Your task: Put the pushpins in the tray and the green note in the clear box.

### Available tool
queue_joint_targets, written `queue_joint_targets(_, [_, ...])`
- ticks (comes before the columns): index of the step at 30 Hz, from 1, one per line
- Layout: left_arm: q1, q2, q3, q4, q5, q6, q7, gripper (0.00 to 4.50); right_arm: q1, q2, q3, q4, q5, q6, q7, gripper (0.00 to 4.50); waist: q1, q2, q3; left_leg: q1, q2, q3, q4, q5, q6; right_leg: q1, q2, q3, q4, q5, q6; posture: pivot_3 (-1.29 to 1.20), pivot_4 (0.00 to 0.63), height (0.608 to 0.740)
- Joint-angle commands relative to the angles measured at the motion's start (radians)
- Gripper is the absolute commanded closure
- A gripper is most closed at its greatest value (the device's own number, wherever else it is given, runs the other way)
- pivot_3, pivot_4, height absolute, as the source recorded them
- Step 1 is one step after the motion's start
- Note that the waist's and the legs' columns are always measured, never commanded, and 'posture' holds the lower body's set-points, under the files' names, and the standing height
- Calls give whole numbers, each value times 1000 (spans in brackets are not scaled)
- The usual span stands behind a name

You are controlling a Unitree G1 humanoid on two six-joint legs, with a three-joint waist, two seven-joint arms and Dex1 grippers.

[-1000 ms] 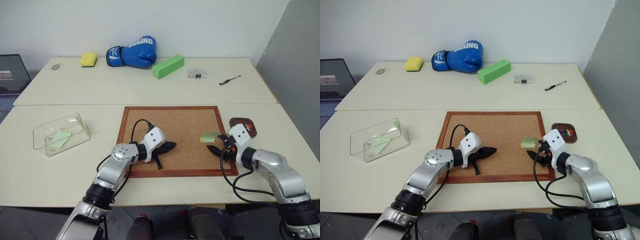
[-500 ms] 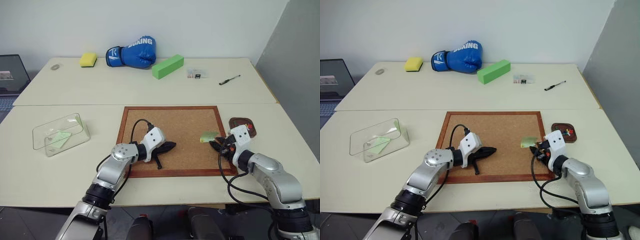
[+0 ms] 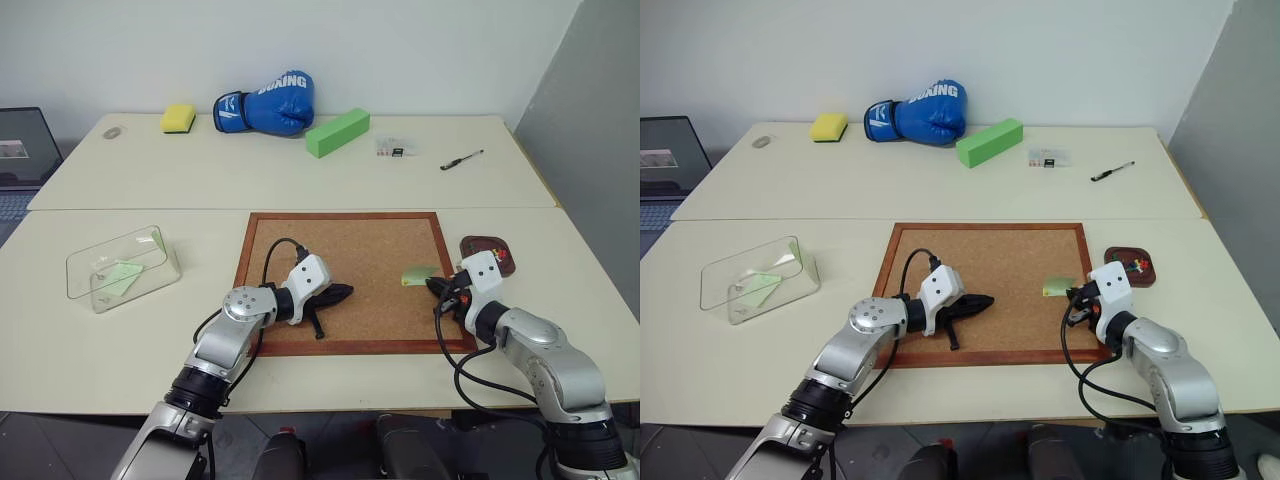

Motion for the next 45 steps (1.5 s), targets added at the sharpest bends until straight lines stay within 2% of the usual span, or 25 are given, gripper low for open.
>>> queue_joint_targets(1, [36, 13, -27, 65, 39, 49, 8, 4500, -30, -3, -8, -109, 28, 1, 8, 4495, 0, 0, 0, 0, 0, 0, 0, 0, 0, 0, 0, 0, 0, 0, 0, 0, 150, 740])
queue_joint_targets(11, [38, 13, -28, 67, 38, 50, 10, 4500, -29, -38, -50, -164, 61, 50, 13, 4495, 0, 0, 0, 1, 0, 0, 0, 0, 0, 0, 0, 0, 0, 0, 0, 0, 150, 740])
queue_joint_targets(17, [37, 10, -29, 69, 38, 51, 10, 4500, -17, -117, -180, -168, 91, 77, 23, 4495, 1, 0, 0, 0, 0, 0, 0, 0, 0, 0, 0, 0, -1, 0, 0, 0, 150, 740])
queue_joint_targets(22, [36, 9, -30, 71, 38, 50, 8, 4500, -1, -133, -211, -161, 99, 79, 20, 4495, 1, 0, 0, 1, 0, 0, 0, 0, 0, 0, 0, 0, 0, 0, 0, 0, 150, 740])
queue_joint_targets(25, [33, 6, -31, 73, 37, 50, 9, 4500, -19, -159, -224, -80, 38, 39, -7, 4495, 1, 0, 0, 1, 0, 1, 0, 0, 0, 0, 0, 1, -1, 0, 0, 0, 150, 740])
queue_joint_targets(32, [22, 0, -36, 82, 39, 49, 6, 4500, -147, -243, -135, 232, -114, -114, -5, 4495, 0, 0, 0, 1, -1, 1, 0, 0, 0, 1, 0, 1, -1, 0, 0, 0, 150, 740])
queue_joint_targets(36, [20, -4, -36, 82, 40, 50, 8, 4500, -230, -249, -89, 407, -179, -216, 0, 4495, 0, 0, 0, 2, -1, 1, 0, 0, 0, 1, 0, 1, -1, 0, 0, 0, 150, 740])
queue_joint_targets(44, [24, -8, -36, 72, 42, 55, 12, 4500, -334, -230, -52, 613, -216, -306, 32, 4495, 4, 0, 0, 1, -1, 1, 0, 0, 0, 1, 0, 1, -1, 3, 5, 0, 150, 740])
queue_joint_targets(45, [25, -9, -37, 70, 42, 56, 13, 4500, -340, -228, -51, 627, -218, -312, 34, 4269, 4, 0, 0, 1, -1, 1, 0, 0, 0, 1, 0, 1, -1, 3, 5, 0, 150, 740])
